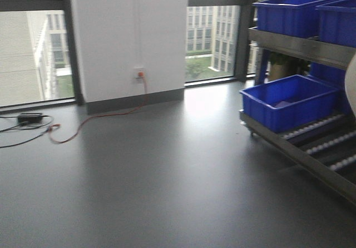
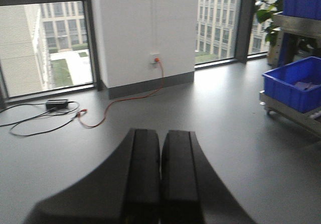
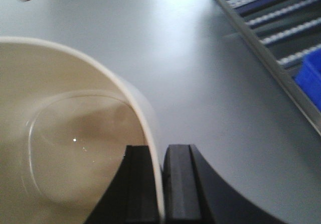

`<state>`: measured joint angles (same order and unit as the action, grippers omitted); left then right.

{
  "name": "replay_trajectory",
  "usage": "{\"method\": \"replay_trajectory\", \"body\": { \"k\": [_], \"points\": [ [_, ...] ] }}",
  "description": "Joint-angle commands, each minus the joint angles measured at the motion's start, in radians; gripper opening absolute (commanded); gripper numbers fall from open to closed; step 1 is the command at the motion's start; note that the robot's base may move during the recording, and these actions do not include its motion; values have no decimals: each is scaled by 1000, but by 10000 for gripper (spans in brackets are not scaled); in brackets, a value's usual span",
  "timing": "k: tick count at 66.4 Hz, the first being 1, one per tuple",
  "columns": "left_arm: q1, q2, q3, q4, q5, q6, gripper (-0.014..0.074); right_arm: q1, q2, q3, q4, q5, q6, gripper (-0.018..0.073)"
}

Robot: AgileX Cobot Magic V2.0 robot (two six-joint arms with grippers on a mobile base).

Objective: Move white bin to right shelf second layer
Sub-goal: 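Drive across the room toward the roller shelf with blue crates, then approach the roller shelf and stop in front of its layers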

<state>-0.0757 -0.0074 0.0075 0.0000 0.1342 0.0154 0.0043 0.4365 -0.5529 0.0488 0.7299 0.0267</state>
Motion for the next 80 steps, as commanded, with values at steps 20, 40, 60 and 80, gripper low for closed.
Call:
{"method": "replay_trajectory", "body": {
  "k": [20,40,60,80],
  "points": [
    [-3,-16,37,0,-86,-3,85,-5,5,-31,3,-90,2,56],
    [-3,-16,37,0,-86,-3,85,-5,5,-31,3,-90,2,56],
    [-3,-16,37,0,-86,-3,85,-5,5,-31,3,-90,2,56],
    [-3,-16,37,0,-86,-3,85,-5,5,-31,3,-90,2,56]
  ]
}}
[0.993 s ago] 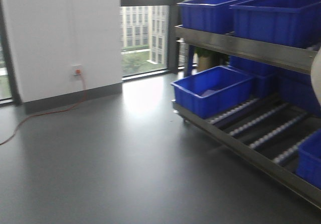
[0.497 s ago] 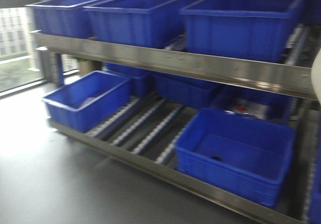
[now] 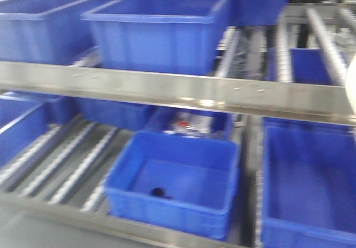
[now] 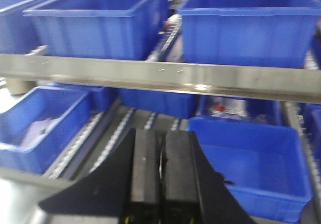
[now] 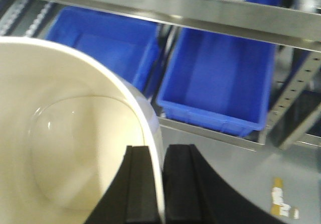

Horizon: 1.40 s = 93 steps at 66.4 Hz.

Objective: Move white bin to right shelf second layer
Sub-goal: 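Approach the roller shelf and stop in front of its layers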

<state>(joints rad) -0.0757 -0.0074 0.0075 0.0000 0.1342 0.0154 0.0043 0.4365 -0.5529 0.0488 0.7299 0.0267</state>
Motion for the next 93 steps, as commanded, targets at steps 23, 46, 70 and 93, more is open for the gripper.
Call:
{"method": "replay_trajectory", "body": {
  "k": [23,46,70,93],
  "points": [
    [-3,-16,37,0,-86,-3,85,-5,5,-31,3,-90,2,56],
    [-3,-16,37,0,-86,-3,85,-5,5,-31,3,-90,2,56],
    [-3,-16,37,0,-86,-3,85,-5,5,-31,3,-90,2,56],
    [-3,-16,37,0,-86,-3,85,-5,5,-31,3,-90,2,56]
  ]
}}
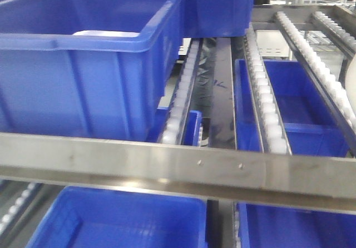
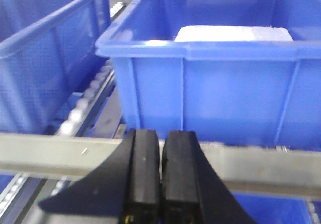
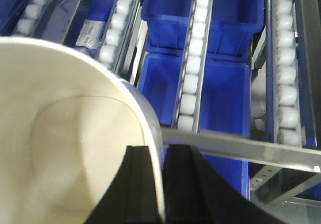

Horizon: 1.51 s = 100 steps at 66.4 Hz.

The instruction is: Move white bin to right shelf second layer

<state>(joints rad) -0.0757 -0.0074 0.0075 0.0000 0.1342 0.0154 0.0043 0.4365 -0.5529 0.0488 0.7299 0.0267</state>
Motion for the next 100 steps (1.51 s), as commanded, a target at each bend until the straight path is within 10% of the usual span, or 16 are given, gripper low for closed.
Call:
{"method": "replay_trajectory", "body": {
  "k": [1,100],
  "points": [
    [-3,-16,37,0,-86,-3,85,-5,5,-31,3,-90,2,56],
    [-3,-16,37,0,-86,-3,85,-5,5,-31,3,-90,2,56]
  ]
}}
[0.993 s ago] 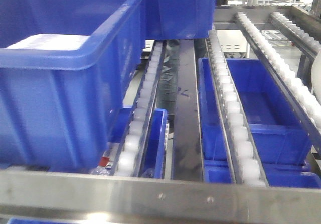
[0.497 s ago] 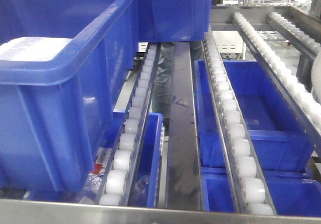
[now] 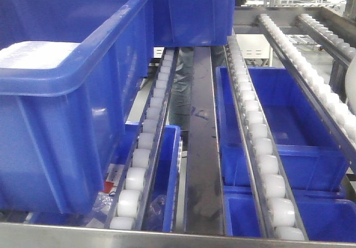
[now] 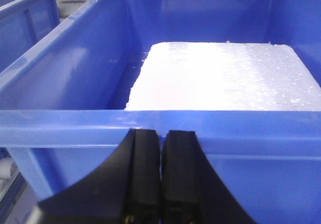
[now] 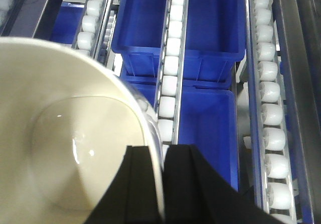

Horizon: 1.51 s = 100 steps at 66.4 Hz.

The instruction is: Move white bin to right shelf second layer

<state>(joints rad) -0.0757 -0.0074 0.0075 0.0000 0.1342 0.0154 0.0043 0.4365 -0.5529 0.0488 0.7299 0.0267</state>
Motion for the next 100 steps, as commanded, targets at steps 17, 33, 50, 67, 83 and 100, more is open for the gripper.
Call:
{"method": "replay_trajectory", "body": {
  "k": [17,33,50,67,83,100],
  "points": [
    [-3,-16,37,0,-86,-3,85,-5,5,-31,3,-100,2,56],
    [-3,-16,37,0,-86,-3,85,-5,8,-28,7,-153,2,56],
    [-3,-16,37,0,-86,-3,85,-5,101,34,41,-289,2,56],
    [-3,-16,37,0,-86,-3,85,-5,285,48,91,-369,2,56],
    [-3,-16,37,0,-86,-3,85,-5,465,48,99,-383,2,56],
    [-3,-16,37,0,-86,-3,85,-5,567,48,161,-388,2,58]
  ]
}}
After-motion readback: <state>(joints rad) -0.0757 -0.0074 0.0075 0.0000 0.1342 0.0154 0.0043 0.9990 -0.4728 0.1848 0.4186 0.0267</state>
